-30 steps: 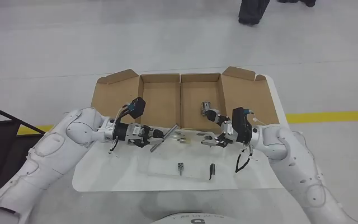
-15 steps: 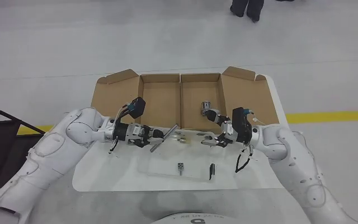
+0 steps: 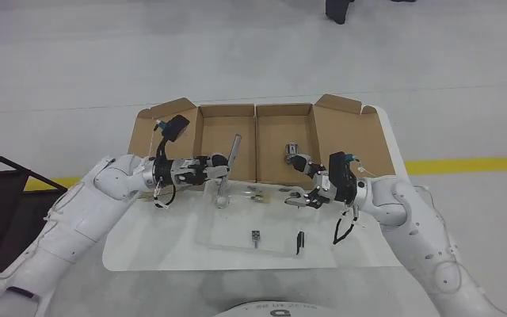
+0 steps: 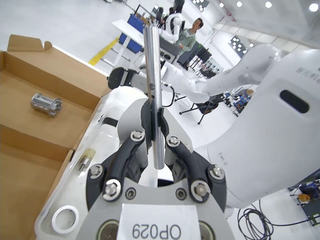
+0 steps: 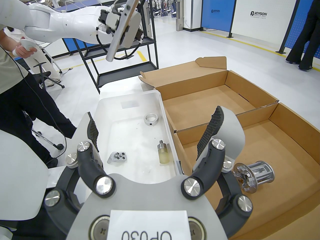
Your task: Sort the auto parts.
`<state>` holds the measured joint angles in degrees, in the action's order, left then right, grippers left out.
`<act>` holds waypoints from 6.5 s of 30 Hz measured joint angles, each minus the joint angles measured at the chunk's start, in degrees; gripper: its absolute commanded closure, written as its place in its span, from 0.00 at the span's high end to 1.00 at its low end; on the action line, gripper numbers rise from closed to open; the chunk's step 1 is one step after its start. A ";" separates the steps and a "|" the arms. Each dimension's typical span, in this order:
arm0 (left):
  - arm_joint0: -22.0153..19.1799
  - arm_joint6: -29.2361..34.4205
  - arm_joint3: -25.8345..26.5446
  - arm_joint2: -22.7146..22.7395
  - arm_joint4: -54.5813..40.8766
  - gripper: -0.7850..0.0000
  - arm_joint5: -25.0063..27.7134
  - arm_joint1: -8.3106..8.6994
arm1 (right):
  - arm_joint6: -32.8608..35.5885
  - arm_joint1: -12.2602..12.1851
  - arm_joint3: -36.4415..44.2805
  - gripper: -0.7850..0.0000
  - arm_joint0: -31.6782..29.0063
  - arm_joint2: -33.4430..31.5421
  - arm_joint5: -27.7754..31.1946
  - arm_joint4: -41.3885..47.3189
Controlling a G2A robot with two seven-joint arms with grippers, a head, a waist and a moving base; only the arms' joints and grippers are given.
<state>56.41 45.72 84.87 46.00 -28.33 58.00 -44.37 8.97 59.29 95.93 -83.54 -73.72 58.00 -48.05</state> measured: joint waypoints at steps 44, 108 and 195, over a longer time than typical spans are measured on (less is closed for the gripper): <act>4.33 13.40 -7.52 9.84 -43.71 0.00 -12.79 -12.24 | 0.00 0.00 0.00 1.00 0.00 0.00 0.00 0.00; -7.82 -24.37 -31.63 2.78 30.32 0.00 -25.89 -18.67 | 0.00 0.00 0.00 1.00 0.00 0.00 0.00 0.00; 2.93 -11.21 -17.45 12.74 29.57 1.00 -14.16 -19.45 | 0.00 0.00 0.00 1.00 0.00 0.00 0.00 0.00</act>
<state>59.34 34.50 67.43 58.74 1.24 43.84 -63.82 8.97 59.29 95.93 -83.54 -73.72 58.00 -48.05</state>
